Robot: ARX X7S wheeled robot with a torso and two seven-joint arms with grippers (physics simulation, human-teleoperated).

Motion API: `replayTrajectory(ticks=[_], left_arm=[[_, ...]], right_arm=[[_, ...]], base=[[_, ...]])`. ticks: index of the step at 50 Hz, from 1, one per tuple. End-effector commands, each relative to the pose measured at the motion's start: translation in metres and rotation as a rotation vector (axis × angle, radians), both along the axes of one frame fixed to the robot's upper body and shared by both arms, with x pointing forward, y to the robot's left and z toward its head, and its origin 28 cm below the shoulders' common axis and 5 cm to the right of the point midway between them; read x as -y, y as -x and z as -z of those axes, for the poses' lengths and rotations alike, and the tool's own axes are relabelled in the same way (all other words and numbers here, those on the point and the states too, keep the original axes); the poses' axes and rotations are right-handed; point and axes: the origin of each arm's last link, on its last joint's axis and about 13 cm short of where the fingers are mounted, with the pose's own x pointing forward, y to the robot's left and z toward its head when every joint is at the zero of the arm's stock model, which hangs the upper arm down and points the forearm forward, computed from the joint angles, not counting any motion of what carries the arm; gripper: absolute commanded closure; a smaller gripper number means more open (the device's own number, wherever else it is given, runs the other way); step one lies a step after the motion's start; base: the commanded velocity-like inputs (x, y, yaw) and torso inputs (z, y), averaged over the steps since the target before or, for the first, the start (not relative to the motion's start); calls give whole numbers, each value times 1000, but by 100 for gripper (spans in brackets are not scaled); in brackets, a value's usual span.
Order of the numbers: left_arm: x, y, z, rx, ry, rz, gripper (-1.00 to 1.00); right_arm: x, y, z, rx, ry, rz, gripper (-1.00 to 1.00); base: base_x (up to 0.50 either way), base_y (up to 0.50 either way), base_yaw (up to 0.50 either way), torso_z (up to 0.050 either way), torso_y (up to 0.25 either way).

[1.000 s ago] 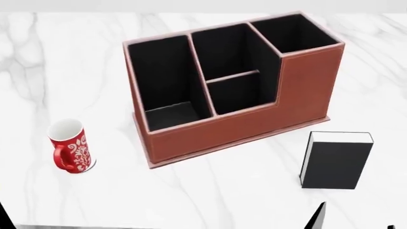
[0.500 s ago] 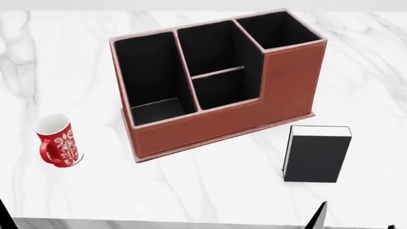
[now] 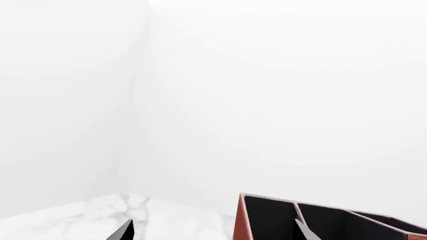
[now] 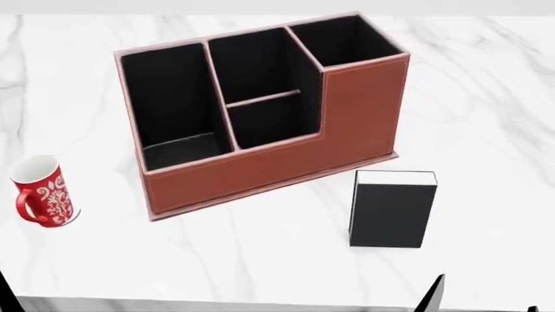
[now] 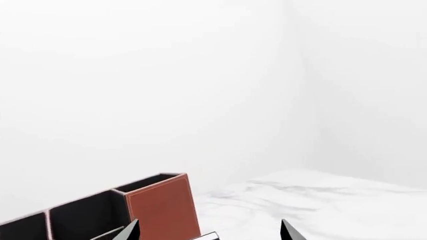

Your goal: Pick up the book and place it in the back compartment of the caddy.

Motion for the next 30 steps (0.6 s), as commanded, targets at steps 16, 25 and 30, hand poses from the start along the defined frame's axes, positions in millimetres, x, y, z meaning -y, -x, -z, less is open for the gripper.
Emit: replayTrajectory(ticks=[16, 25, 30], left_arm=[[0, -1, 1, -3, 1, 0, -100], [0, -1, 0, -3, 2, 0, -100], [-1, 0, 0, -2, 3, -1, -100]], right_arm=[[0, 1, -1, 4, -6, -3, -100], [0, 2, -1, 7, -8, -6, -100], [0, 3, -2, 12, -11, -8, -100]], base=[[0, -136, 0, 0, 0], [0, -134, 0, 0, 0], [0, -130, 0, 0, 0]])
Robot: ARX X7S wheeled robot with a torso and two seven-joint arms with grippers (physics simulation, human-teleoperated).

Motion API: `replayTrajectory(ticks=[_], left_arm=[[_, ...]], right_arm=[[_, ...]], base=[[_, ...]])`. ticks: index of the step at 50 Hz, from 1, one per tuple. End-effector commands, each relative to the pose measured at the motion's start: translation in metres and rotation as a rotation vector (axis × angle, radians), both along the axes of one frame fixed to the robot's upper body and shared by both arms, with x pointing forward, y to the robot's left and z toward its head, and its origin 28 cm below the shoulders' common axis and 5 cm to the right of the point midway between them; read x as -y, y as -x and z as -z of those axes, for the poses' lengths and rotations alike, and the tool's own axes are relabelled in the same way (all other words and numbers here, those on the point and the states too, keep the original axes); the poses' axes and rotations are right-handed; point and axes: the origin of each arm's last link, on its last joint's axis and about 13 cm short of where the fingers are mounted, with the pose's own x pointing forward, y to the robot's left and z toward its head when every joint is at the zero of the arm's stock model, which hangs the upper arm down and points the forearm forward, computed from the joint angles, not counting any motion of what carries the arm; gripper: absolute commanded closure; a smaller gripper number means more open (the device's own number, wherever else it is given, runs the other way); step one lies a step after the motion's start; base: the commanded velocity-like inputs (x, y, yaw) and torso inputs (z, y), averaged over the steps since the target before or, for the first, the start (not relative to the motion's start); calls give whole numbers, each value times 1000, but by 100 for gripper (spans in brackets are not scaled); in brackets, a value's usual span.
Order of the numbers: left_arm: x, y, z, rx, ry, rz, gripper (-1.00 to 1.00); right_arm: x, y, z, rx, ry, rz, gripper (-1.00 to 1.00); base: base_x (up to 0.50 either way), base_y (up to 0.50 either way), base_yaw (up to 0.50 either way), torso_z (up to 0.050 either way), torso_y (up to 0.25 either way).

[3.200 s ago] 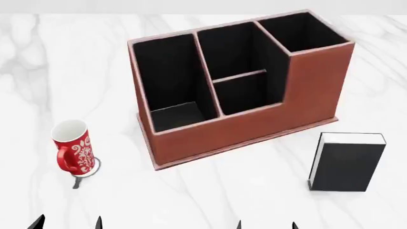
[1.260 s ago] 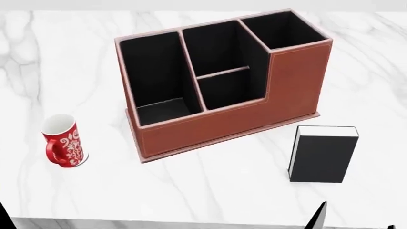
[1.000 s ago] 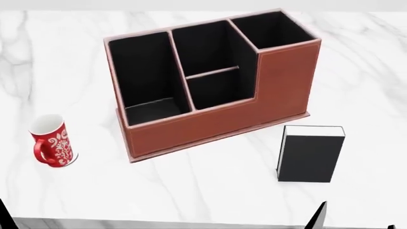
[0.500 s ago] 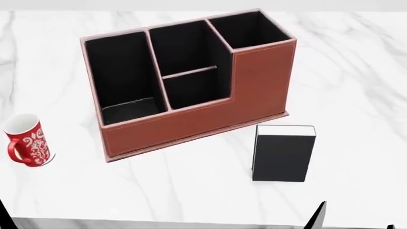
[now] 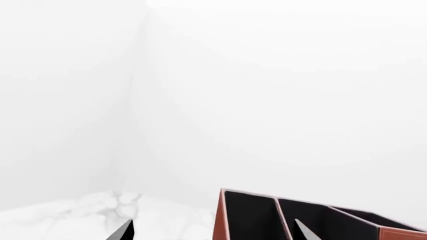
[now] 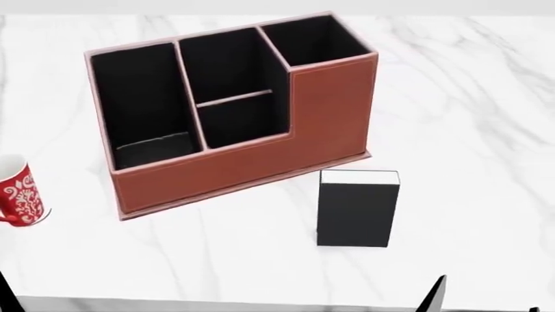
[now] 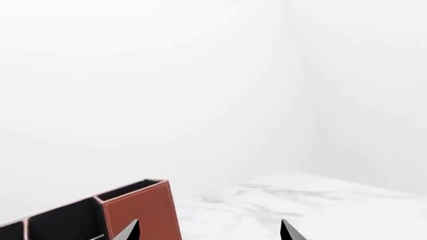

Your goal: Pick up the book and place it in the back compartment of the caddy.

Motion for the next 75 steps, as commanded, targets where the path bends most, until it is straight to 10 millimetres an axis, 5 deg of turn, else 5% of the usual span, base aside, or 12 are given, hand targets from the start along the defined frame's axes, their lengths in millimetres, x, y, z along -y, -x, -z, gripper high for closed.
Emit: replayTrajectory(ticks=[1, 75], left_arm=[[0, 0, 0, -1, 1, -1, -100], [0, -1, 2, -1, -3, -4, -100]], right_arm=[[0, 2, -1, 7, -4, -3, -100], [-1, 12, -4, 102, 11, -18, -100]], base=[[0, -133, 0, 0, 0], [87, -11, 0, 0, 0]])
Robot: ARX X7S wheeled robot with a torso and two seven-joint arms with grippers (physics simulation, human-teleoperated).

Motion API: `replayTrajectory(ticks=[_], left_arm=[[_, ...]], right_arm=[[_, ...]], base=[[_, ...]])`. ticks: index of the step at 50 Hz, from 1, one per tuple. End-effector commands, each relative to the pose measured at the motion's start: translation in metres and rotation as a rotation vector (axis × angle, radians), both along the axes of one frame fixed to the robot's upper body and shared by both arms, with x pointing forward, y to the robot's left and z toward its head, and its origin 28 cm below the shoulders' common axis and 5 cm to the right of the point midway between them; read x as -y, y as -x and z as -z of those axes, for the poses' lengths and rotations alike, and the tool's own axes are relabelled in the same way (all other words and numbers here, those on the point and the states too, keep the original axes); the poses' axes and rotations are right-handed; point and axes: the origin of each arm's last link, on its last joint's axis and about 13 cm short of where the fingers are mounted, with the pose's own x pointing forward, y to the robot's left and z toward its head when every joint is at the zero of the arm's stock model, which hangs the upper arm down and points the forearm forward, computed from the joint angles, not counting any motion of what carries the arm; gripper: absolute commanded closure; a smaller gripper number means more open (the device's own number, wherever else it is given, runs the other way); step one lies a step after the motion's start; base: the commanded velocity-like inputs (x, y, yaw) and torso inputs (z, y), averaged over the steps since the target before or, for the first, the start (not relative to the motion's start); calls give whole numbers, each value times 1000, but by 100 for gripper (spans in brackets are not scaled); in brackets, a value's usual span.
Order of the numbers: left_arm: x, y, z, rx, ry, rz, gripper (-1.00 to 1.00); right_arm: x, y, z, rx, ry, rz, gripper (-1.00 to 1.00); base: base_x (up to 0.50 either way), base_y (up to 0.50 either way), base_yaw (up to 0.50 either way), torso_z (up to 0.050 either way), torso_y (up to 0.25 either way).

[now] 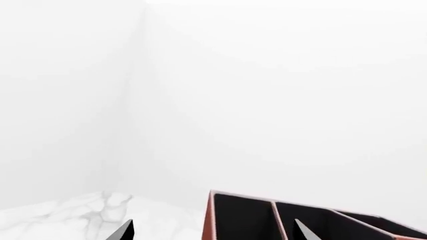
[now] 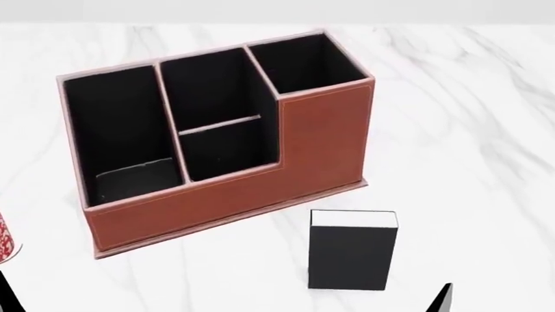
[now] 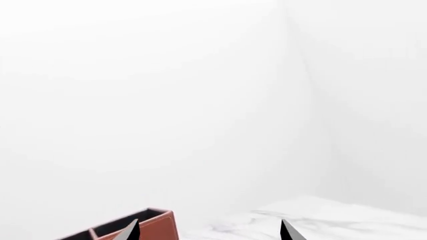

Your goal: Pick up the book and place it in the back compartment of the caddy.

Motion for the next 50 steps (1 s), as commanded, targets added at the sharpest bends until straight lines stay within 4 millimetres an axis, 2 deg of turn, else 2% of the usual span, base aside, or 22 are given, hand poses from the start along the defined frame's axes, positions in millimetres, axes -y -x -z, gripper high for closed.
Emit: replayTrajectory(ticks=[1, 50], left_arm=[[0, 0, 0, 0, 0, 0, -100], [0, 0, -1, 0, -1, 0, -100]], right_arm=[[0, 0, 0, 5, 4, -2, -100], [0, -2, 1, -3, 1, -6, -100]], base=[[125, 0, 0, 0, 0], [122, -40, 0, 0, 0]])
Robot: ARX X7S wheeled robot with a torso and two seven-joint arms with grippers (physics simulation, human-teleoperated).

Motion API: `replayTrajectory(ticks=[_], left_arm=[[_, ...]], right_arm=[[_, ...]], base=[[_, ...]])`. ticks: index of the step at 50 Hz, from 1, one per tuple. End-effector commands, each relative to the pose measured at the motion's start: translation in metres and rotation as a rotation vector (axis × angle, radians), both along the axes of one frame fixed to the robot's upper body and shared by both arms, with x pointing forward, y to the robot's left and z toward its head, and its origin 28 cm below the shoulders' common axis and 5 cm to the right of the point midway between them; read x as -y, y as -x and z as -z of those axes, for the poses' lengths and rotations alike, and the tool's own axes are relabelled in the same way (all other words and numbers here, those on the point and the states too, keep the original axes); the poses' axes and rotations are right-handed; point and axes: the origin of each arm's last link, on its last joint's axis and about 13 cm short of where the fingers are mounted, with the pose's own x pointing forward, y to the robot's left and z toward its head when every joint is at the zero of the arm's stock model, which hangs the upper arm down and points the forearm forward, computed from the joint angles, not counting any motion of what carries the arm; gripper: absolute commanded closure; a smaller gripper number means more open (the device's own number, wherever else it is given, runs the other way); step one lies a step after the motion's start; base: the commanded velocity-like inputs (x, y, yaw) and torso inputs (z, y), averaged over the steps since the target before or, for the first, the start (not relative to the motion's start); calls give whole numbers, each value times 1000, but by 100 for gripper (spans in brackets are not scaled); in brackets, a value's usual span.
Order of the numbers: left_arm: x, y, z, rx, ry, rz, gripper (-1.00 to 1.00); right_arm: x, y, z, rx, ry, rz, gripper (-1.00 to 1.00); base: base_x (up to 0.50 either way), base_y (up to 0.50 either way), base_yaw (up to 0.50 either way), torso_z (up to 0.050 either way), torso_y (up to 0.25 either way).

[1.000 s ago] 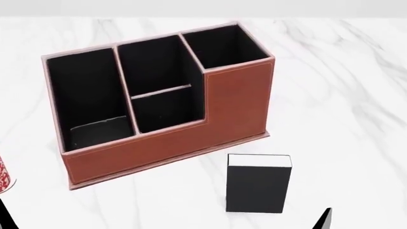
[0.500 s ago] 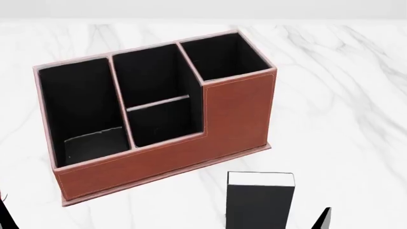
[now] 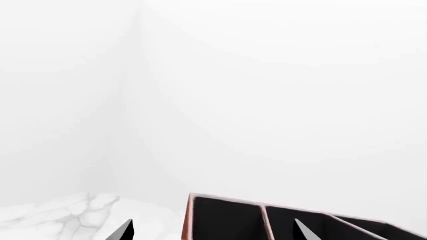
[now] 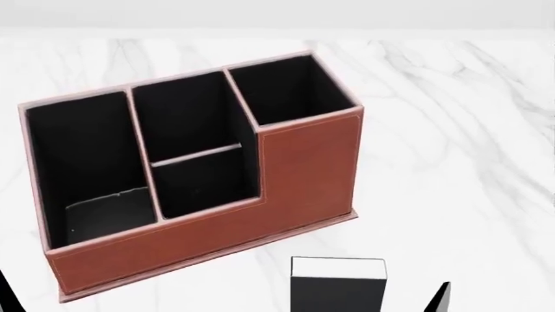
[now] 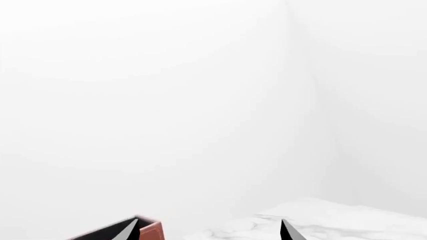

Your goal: Pick up the book and place it in the back compartment of the caddy.

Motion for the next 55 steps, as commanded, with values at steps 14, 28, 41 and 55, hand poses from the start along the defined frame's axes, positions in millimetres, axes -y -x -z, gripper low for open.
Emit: replayTrajectory(ticks=[14, 28, 41, 55], left_arm=[[0, 0, 0, 0, 0, -1, -100], [0, 0, 0, 1, 0, -2, -100], [0, 0, 0, 0, 0, -1, -100], [0, 0, 0, 1, 0, -2, -100]], right_arm=[[0, 0, 1, -3, 1, 1, -100], [0, 0, 1, 0, 3, -3, -100], [-2, -1, 2, 1, 21, -2, -100], [-3, -1, 3, 8, 47, 5, -100]], base=[[104, -84, 0, 0, 0], [102, -76, 0, 0, 0], [22, 0, 0, 0, 0], [0, 0, 0, 0, 0]])
